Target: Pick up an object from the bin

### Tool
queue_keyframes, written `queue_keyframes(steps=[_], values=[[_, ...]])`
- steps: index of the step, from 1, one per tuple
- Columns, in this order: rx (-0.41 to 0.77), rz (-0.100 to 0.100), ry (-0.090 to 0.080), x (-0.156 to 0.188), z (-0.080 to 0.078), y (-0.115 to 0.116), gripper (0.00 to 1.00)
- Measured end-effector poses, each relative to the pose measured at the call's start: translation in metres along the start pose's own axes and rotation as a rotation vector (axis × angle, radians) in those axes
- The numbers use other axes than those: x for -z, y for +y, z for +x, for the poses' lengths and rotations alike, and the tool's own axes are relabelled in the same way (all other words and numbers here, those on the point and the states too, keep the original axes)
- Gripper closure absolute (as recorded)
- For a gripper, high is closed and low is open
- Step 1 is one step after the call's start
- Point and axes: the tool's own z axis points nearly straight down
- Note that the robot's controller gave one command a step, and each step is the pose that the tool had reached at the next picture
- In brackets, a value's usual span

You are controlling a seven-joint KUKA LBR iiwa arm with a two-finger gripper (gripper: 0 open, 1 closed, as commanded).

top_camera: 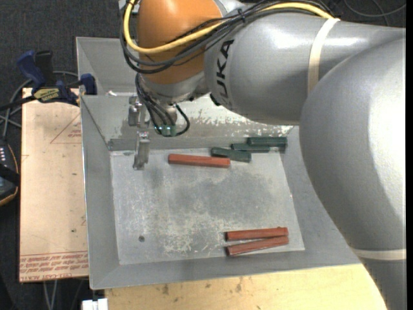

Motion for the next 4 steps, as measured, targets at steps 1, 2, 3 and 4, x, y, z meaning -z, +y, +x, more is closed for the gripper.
queue_keyframes(steps=[1,2,3,4], values=[[-0.125,0.003,-0.003,-0.053,-0.009,-0.074,0.0],[-0.145,0.003,-0.003,-0.082,0.011,-0.151,0.0],[-0.17,0.0,-0.002,-0.16,-0.004,-0.176,0.0],[-0.167,-0.003,-0.01,-0.154,-0.006,-0.174,1.0]])
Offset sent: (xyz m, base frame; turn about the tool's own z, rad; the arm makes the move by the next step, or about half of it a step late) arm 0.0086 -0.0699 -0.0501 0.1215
